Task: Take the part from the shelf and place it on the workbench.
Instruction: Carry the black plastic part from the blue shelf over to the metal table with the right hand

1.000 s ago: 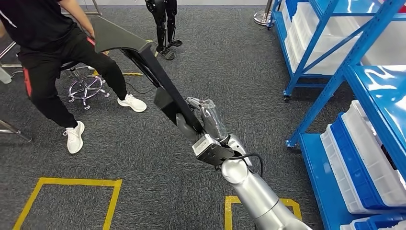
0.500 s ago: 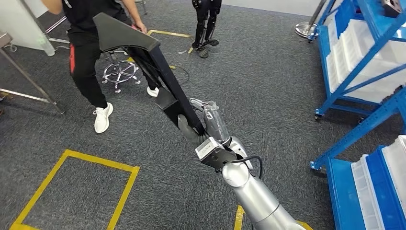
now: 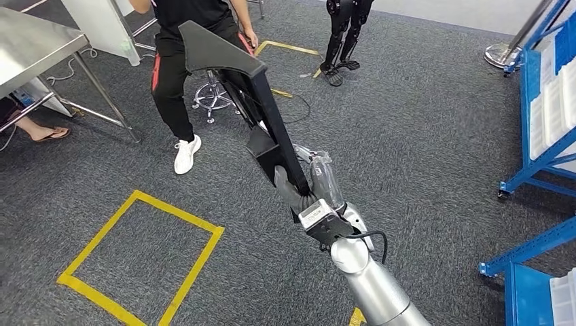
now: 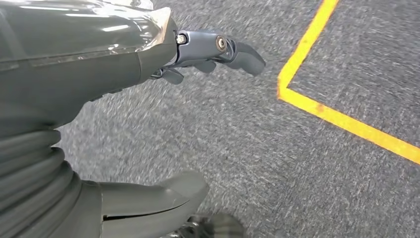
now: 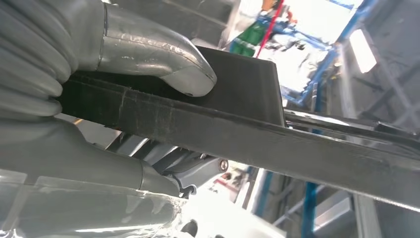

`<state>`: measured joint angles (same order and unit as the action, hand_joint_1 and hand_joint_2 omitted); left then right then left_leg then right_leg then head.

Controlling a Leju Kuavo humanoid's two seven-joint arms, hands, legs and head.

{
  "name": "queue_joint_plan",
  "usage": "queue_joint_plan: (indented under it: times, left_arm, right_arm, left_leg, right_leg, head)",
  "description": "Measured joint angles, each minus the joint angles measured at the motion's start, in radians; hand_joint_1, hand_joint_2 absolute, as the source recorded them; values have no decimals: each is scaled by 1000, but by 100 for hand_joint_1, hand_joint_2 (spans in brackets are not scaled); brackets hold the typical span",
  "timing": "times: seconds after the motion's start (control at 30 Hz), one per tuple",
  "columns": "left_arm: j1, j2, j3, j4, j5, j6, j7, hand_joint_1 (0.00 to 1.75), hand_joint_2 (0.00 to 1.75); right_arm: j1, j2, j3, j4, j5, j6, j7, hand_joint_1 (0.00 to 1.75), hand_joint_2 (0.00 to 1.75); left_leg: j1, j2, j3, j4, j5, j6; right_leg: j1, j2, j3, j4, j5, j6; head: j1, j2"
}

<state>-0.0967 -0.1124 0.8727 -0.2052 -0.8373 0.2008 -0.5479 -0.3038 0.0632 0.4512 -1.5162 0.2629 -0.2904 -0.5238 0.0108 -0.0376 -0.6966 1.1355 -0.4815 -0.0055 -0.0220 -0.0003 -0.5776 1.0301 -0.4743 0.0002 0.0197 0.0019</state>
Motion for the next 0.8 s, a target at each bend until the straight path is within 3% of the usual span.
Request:
queue_joint_plan:
  times: [0.07, 0.1, 0.13, 0.17, 0.23, 0.3, 0.33, 0.4, 0.47, 0.53, 0.6, 0.63, 0.7, 0.73, 0.8]
  left_arm:
    - [-1, -2, 0, 0, -1, 0, 1, 0, 175]
    - [0, -3, 0, 0, -1, 0, 2, 0, 175]
    - [1, -3, 0, 0, -1, 0, 4, 0, 175]
    - [2, -3, 0, 0, -1, 0, 7, 0, 175]
    - [0, -2, 0, 0, 0, 1, 12, 0, 175]
    - [-5, -2, 0, -1, 0, 2, 9, 0, 175]
    - [-7, -1, 0, -1, 0, 2, 7, 0, 175]
    - [-7, -2, 0, -1, 0, 4, 4, 0, 175]
    - [-9, -3, 0, -1, 0, 7, 2, 0, 175]
    - [-16, -5, 0, -1, 0, 9, 0, 0, 175]
    - [-21, -8, 0, -1, -1, 9, 1, 0, 175]
    - [-20, -9, 0, -1, -2, 10, 4, 0, 175]
    - [-19, -11, 0, -1, -3, 10, 10, 0, 175]
    - [-19, -11, 0, -1, -3, 11, 12, 0, 175]
    - [-20, -10, 0, -1, -3, 11, 14, 0, 175]
  right_arm:
    - [7, -3, -6, -4, 0, -1, 0, 175, 175]
    - [11, -4, -9, -5, 0, -1, 0, 175, 175]
    - [14, -5, -11, -6, 0, -2, 0, 175, 175]
    - [16, -5, -13, -9, 0, -2, 0, 175, 175]
    - [20, -5, -21, -22, 3, -5, 0, 175, 175]
    - [23, -6, -35, -39, 9, -9, 0, 175, 175]
    - [25, -6, -42, -46, 13, -10, 0, 175, 175]
    - [28, -5, -51, -57, 18, -10, 2, 175, 175]
    - [30, -5, -58, -68, 20, -10, 2, 175, 175]
    - [34, -6, -67, -73, 21, -10, 2, 175, 175]
    - [41, -9, -77, -74, 23, -10, 3, 175, 175]
    - [44, -11, -80, -75, 24, -10, 3, 175, 175]
    - [46, -12, -84, -78, 29, -10, 2, 175, 175]
    - [46, -12, -87, -80, 30, -10, 2, 175, 175]
    - [47, -11, -92, -84, 32, -10, 1, 175, 175]
  left_leg:
    - [2, 33, -65, 137, -61, -5]
    - [3, 36, -81, 173, -70, -5]
    - [2, 37, -77, 169, -60, -3]
    - [0, 43, -52, 125, -35, 2]
    - [-10, 85, 30, -16, 20, 18]
    - [-23, 118, 74, -98, 39, 32]
    - [-27, 115, 74, -104, 37, 35]
    - [-25, 88, 78, -115, 44, 41]
    - [-15, 61, 92, -133, 55, 51]
    - [-9, 32, 97, -140, 61, 57]
    - [-7, -2, 96, -140, 61, 57]
    - [-6, -20, 97, -139, 61, 56]
    - [-2, -53, 98, -135, 60, 50]
    - [-1, -68, 96, -131, 58, 44]
    - [-1, -93, 89, -122, 54, 30]
  right_leg:
    - [7, -29, 0, 0, -3, -8]
    - [9, -45, 0, 0, -4, -9]
    - [12, -58, 1, 0, -5, -11]
    - [14, -71, 2, 0, -6, -12]
    - [20, -95, 6, 0, -11, -11]
    - [26, -117, 9, 0, -15, -6]
    - [28, -128, 10, -1, -16, -3]
    - [29, -141, 15, -1, -21, 6]
    - [27, -93, -2, 45, -46, 9]
    - [21, -24, -59, 166, -97, 6]
    - [16, -4, -117, 274, -128, 11]
    - [13, -3, -124, 278, -121, 20]
    - [3, 10, -80, 172, -66, 44]
    - [-4, 32, -47, 99, -36, 55]
    - [-10, 62, -7, 10, -2, 54]
  head:
    - [-1, 0]
    - [-1, 0]
    - [-1, 0]
    - [-1, 0]
    - [-1, 0]
    - [-1, 0]
    - [0, 0]
    - [-1, 0]
    - [-1, 0]
    - [3, 0]
    - [6, 0]
    - [6, 0]
    - [6, 0]
    - [7, 0]
    - [7, 0]
